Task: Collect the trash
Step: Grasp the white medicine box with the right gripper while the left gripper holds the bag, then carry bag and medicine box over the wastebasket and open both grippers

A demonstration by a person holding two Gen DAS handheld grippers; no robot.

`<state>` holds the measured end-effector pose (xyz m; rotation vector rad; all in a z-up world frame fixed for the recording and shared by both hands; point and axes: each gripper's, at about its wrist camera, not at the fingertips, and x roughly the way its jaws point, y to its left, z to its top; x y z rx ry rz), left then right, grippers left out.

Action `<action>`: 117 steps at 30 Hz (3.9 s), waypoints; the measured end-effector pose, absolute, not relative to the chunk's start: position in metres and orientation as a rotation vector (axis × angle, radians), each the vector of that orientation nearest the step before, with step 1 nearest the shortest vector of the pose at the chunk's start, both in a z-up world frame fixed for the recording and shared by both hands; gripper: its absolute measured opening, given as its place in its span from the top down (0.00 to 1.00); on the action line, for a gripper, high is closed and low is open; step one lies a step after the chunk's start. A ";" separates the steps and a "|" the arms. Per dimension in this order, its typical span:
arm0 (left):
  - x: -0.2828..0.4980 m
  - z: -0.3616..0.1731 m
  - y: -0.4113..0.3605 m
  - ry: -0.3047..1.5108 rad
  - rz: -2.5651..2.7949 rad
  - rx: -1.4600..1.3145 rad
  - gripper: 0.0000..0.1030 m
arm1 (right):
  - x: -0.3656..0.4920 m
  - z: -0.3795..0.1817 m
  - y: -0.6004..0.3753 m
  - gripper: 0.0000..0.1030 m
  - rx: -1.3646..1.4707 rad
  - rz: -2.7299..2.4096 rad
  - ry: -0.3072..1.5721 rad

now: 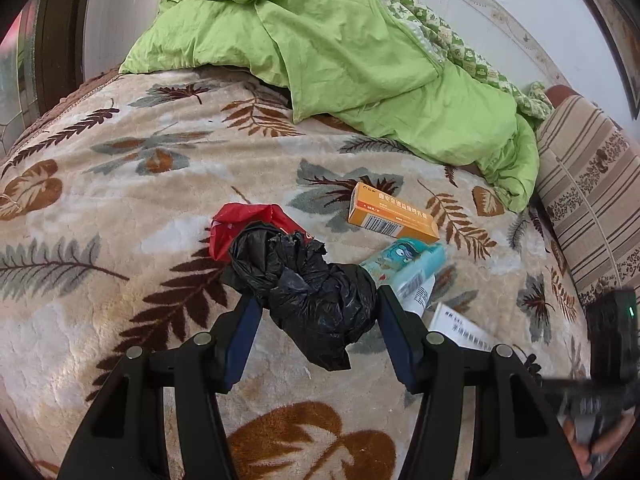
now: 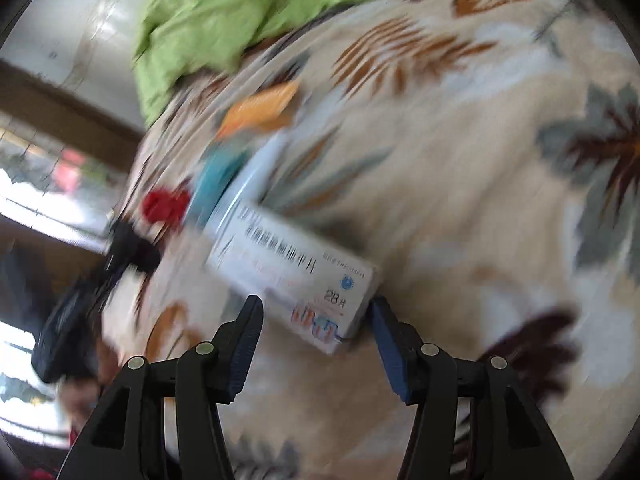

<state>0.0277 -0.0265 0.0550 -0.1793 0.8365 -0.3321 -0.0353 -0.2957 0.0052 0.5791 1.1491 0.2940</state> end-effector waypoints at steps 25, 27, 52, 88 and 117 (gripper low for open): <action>0.007 0.069 -0.030 0.771 -0.356 -0.129 0.44 | -0.045 0.029 -0.207 0.82 0.017 0.227 1.014; -0.001 0.072 -0.032 0.759 -0.364 -0.117 0.44 | -0.054 0.038 -0.204 0.86 0.040 0.178 0.980; -0.105 0.068 -0.018 0.707 -0.382 0.038 0.44 | -0.147 0.074 -0.191 0.87 0.293 0.000 0.734; -0.125 0.081 -0.054 0.725 -0.608 0.010 0.44 | -0.202 0.085 -0.241 0.87 0.535 0.001 0.714; -0.311 0.101 -0.324 0.845 -1.331 0.349 0.39 | -0.490 0.080 -0.427 0.84 0.747 -0.600 0.654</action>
